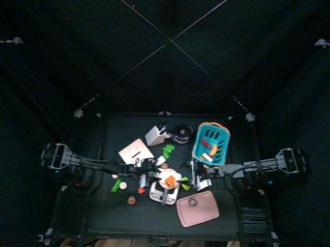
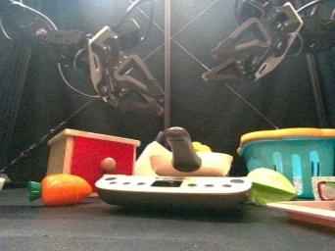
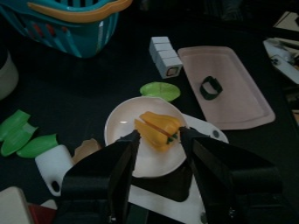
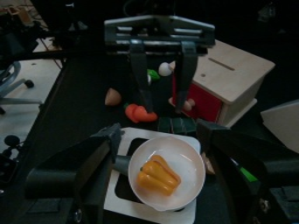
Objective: Grab pan
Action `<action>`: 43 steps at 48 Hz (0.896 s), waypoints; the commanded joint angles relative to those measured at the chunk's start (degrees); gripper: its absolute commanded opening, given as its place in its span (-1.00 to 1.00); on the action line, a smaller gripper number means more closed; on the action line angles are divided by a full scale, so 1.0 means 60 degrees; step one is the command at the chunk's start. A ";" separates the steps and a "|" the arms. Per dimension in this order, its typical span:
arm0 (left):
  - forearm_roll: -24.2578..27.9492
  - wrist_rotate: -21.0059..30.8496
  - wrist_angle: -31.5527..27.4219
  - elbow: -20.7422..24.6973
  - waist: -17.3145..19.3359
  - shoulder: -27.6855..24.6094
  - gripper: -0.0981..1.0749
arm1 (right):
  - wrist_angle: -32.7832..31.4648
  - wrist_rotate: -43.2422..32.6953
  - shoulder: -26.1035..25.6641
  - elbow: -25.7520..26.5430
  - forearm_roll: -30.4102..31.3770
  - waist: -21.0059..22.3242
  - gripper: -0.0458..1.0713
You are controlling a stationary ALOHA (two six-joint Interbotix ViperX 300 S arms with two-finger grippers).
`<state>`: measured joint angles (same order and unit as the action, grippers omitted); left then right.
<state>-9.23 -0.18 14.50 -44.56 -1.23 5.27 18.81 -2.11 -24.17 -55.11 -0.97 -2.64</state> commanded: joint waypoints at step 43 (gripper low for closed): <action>0.0952 0.0015 -0.3223 0.2227 0.1099 -0.2124 0.55 | 0.0088 0.0015 -0.0703 -0.0483 -0.0044 -0.0059 0.85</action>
<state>-3.69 0.00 -4.83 -32.43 5.36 -7.65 18.81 -2.02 -27.33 -58.45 -1.23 -3.08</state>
